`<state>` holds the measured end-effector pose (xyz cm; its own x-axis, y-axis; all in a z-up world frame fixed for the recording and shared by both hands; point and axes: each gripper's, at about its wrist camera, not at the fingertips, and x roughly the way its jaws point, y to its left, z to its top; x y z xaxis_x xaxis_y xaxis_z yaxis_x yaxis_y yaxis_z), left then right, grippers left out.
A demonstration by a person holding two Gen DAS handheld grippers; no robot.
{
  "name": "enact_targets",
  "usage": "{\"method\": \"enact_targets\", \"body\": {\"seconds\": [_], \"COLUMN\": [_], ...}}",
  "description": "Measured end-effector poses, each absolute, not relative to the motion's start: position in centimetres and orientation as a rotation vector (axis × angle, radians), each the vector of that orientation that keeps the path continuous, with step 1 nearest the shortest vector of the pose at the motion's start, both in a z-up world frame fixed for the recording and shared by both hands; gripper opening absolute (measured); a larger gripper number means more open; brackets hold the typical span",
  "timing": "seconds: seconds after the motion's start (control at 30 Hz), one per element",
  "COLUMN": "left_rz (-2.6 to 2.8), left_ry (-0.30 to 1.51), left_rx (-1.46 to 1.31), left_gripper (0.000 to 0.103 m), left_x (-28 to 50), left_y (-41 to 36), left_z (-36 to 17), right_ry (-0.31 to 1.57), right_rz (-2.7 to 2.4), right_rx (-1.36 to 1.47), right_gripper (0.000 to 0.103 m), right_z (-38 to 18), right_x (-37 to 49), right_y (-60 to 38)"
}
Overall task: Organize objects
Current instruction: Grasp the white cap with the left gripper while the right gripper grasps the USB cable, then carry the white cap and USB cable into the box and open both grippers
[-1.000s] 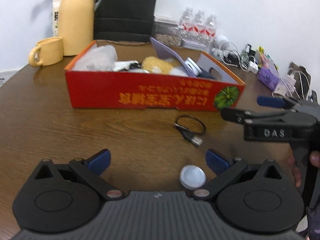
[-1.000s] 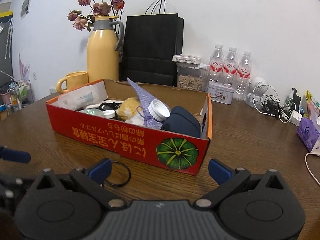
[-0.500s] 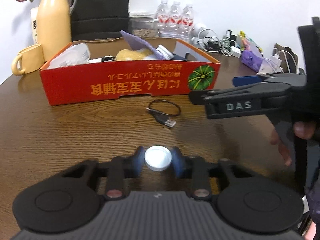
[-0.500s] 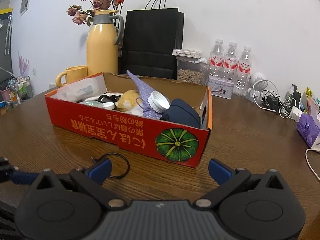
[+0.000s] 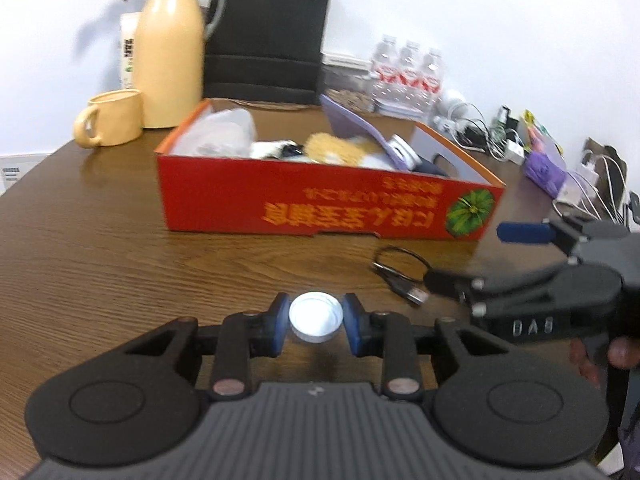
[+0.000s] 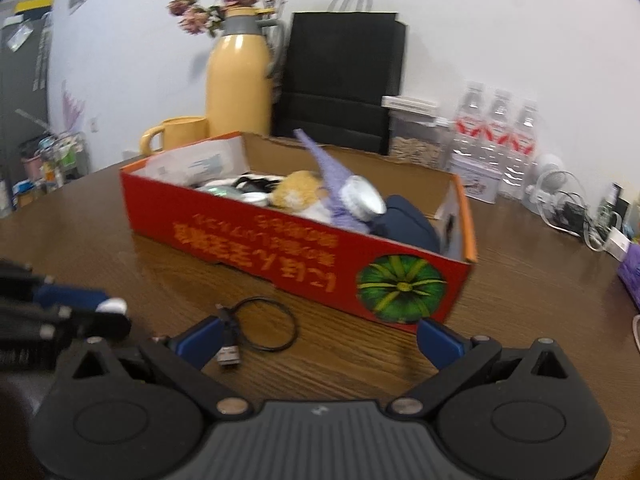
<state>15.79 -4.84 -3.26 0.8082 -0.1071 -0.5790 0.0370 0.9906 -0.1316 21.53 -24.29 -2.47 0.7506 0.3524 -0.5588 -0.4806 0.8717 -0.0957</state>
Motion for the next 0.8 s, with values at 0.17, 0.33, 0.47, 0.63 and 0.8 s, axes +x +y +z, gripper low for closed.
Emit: {"method": "enact_targets", "body": {"seconds": [0.17,0.33,0.47,0.63,0.8], "left_rz": [-0.040,-0.021,-0.024,-0.035,-0.045], "left_ry": [0.601,0.591,0.589,0.585,0.578], "left_rx": [-0.137,-0.150,-0.156,-0.162,-0.169], "left_gripper": [0.029,0.029,0.029,0.029,0.029], "left_x": [15.8,15.7,15.7,15.7,15.7], "left_y": [-3.1,-1.9,-1.4,-1.0,-0.8], "left_z": [-2.7,-2.5,-2.6,-2.6,-2.6], "right_ry": [0.555,0.582,0.603,0.630,0.645], "right_rz": [0.542,0.618,0.660,0.711,0.727], "right_rx": [-0.304,-0.357,-0.345,-0.293,-0.254], "right_gripper": [0.082,0.047,0.040,0.031,0.017], "right_z": [-2.8,-3.3,-3.6,-3.7,-3.8], "right_x": [21.2,21.4,21.9,22.2,22.2], "right_y": [-22.3,-20.6,-20.3,-21.3,-22.0]}}
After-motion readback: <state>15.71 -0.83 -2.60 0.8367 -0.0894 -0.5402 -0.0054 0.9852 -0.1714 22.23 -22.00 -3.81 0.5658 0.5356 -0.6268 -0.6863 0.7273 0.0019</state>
